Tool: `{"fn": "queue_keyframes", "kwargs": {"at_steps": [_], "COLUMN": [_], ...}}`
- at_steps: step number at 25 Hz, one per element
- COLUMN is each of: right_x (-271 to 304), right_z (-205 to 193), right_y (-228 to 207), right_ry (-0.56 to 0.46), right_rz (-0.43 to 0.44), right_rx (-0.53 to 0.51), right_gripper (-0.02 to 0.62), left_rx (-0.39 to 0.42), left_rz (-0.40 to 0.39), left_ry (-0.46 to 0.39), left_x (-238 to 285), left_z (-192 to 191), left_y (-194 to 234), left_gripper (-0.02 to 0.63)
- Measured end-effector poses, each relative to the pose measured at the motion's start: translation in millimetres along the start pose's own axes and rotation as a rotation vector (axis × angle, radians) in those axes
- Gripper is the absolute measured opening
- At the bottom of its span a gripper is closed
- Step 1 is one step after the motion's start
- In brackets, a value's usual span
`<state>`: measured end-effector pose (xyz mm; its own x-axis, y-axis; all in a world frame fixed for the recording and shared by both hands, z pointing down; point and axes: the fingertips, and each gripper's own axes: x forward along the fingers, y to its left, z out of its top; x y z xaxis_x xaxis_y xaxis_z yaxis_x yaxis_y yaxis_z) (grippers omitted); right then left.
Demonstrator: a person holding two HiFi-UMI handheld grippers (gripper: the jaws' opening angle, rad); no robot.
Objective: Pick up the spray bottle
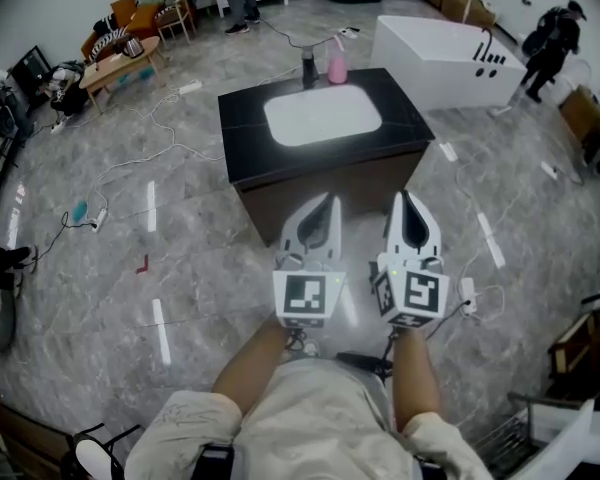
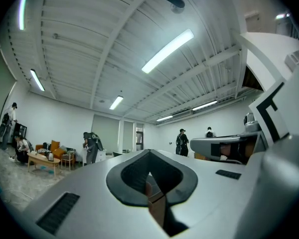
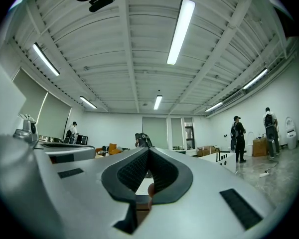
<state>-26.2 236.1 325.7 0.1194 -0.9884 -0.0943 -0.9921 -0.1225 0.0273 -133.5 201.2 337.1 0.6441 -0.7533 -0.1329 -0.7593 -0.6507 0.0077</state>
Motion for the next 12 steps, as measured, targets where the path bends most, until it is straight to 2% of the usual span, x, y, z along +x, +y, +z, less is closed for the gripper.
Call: {"fn": "queue_keyframes", "kwargs": {"at_steps": [12], "right_x": [69], "right_z": [-18], "right_y": [-5], "right_ry": [0.013], "right_rz": [0.017], "right_rx": [-0.019], "right_gripper": [0.0], "left_rx": [-0.008], "left_rz": [0.025], "left_ry": [0.012], "left_x": [57], "left_z": [-18], "left_y": [30], "left_gripper": [0.002]}}
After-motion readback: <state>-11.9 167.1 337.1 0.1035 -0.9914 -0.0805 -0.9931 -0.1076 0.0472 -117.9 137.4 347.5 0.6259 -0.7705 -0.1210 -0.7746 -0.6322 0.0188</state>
